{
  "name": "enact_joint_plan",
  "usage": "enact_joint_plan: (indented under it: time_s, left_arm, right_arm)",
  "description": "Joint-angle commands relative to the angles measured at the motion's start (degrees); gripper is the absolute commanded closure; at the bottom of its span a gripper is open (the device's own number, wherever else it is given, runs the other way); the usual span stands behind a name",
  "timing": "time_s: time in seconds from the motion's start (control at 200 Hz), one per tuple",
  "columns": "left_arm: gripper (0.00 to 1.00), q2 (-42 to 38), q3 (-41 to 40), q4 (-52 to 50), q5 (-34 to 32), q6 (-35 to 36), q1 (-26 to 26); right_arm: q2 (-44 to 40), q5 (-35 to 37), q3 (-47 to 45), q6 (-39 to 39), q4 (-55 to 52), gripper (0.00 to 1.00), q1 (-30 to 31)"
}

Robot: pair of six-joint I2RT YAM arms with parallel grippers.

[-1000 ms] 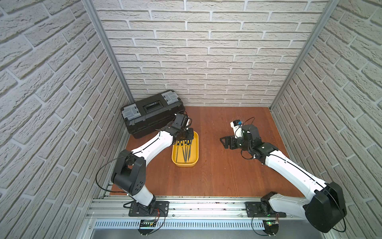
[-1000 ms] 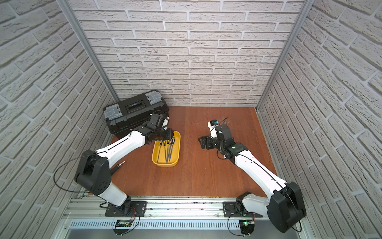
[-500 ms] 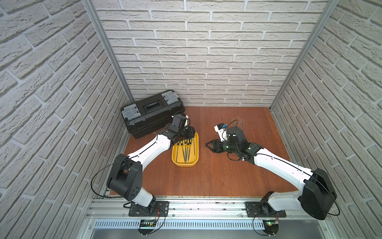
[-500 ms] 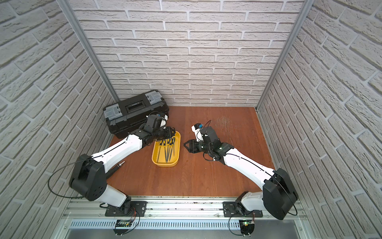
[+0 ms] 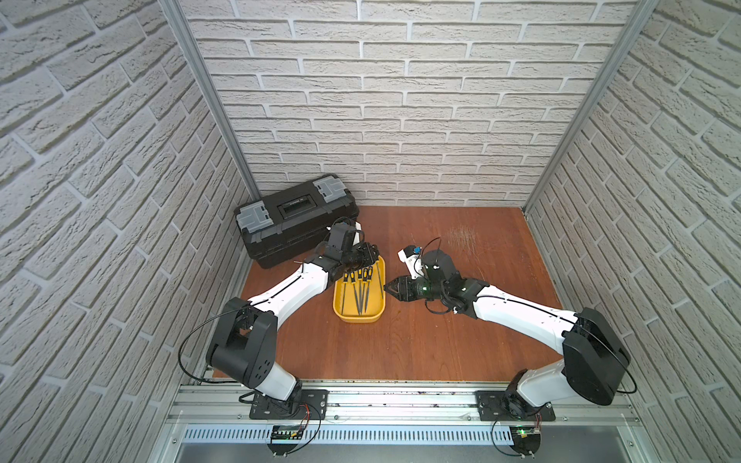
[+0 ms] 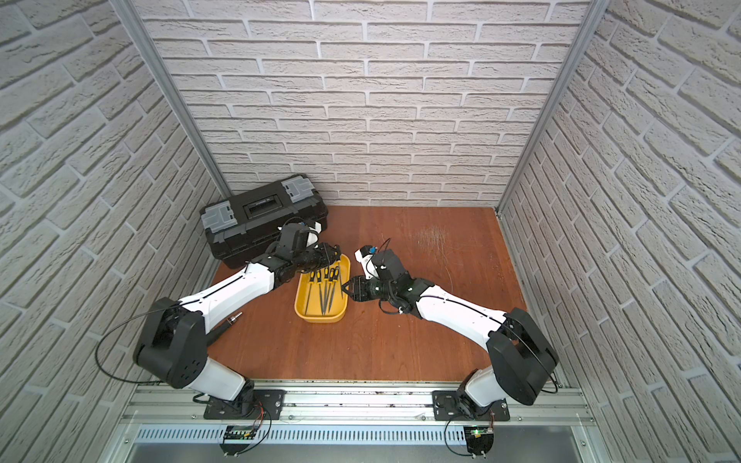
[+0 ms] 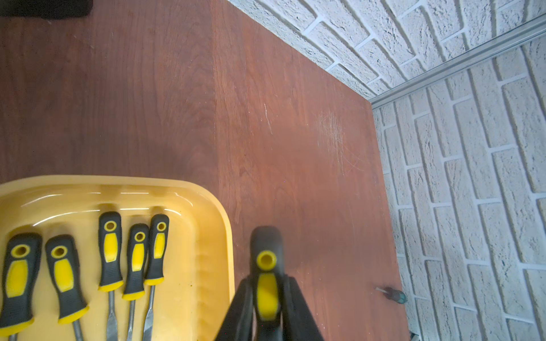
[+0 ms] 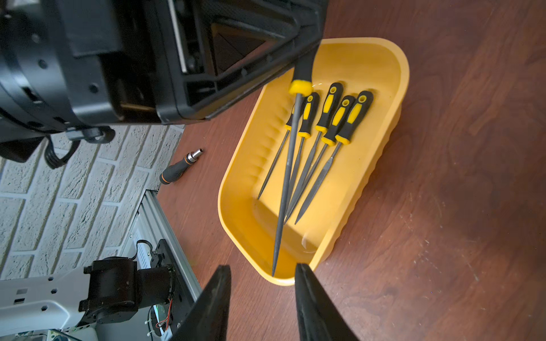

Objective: Take the file tool out of the storage box
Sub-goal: Pick up the file tool from the storage box.

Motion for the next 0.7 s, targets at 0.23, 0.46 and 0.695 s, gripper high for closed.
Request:
enact_joint_plan:
  time_s: [0.23, 0.46, 0.695]
  left_arm:
    - [0.84, -2.2, -0.5, 5.1, 2.9, -2.3, 0.8]
    - [0.84, -3.1, -0.6, 5.0, 3.1, -2.6, 0.9]
    - [0.85, -3.7, -0.5, 4.9, 3.3, -3.0, 1.2]
  right_arm:
    - [4.0, -0.3, 4.4, -0.2, 2.9, 0.67, 0.6]
    - [4.8, 1.6, 5.4, -1.1, 1.0, 0.71, 0.7]
    - [5.5, 2.0, 5.5, -1.2, 0.4, 0.75, 0.7]
